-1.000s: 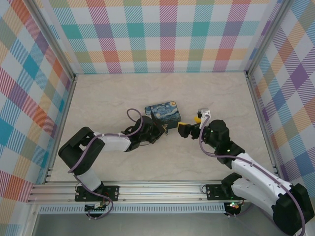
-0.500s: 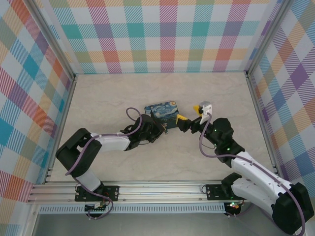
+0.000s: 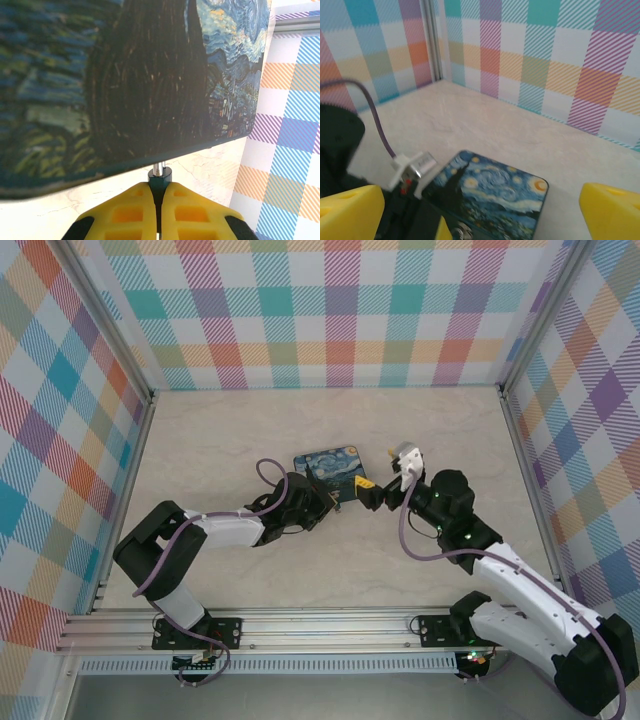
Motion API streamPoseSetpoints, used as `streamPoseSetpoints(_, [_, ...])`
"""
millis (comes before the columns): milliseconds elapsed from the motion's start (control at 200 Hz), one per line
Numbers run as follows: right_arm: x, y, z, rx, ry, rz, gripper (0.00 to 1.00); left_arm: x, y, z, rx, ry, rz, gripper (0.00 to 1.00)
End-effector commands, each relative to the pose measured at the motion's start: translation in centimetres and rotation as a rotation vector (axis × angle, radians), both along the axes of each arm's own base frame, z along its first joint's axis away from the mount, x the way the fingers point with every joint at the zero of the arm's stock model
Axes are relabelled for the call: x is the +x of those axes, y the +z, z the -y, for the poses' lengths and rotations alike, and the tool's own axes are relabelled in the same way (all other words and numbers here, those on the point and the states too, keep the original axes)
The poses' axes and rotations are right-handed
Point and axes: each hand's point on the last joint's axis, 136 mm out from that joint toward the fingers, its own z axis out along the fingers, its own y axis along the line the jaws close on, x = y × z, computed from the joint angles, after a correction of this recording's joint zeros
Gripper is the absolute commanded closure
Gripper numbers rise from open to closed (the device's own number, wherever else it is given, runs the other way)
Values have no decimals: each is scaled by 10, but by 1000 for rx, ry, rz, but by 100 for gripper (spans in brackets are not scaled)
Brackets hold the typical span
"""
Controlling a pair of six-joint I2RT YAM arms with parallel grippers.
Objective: Unlock the padlock with the key
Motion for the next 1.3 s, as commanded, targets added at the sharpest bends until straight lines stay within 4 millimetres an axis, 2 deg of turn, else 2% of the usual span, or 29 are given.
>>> streamPoseSetpoints(0, [-12, -37, 8, -287, -4, 95, 0, 4, 26, 8, -46, 5, 47, 100])
streamPoseSetpoints(85, [-19, -48, 4, -396, -19, 175, 2, 5, 26, 7, -52, 16, 42, 100])
streamPoseSetpoints(140, [-23, -56, -2, -470, -26, 227, 8, 5, 27, 8, -63, 22, 38, 100])
streamPoseSetpoints(330, [-34, -119, -16, -684, -34, 280, 23, 6, 31, 6, -85, 34, 29, 100])
streamPoseSetpoints(440, [-36, -138, -18, -728, -30, 268, 32, 6, 34, 7, -92, 32, 26, 100])
streamPoseSetpoints(625, [-36, -140, -25, -689, -18, 258, 43, 7, 39, 10, -107, 25, 23, 100])
streamPoseSetpoints(790, [-35, -145, -39, -644, 7, 234, 48, 7, 39, 11, -117, 25, 16, 100])
streamPoseSetpoints(935, [-29, -149, -52, -626, 14, 239, 48, 7, 43, 11, -125, 25, 20, 100])
streamPoseSetpoints(965, [-27, -143, -56, -600, 9, 257, 48, 7, 43, 11, -123, 25, 20, 100])
streamPoseSetpoints(1090, [-23, -143, -67, -579, 16, 265, 49, 6, 43, 10, -125, 26, 19, 100])
streamPoseSetpoints(1295, [-17, -148, -75, -568, 9, 263, 51, 5, 45, 9, -128, 28, 21, 100])
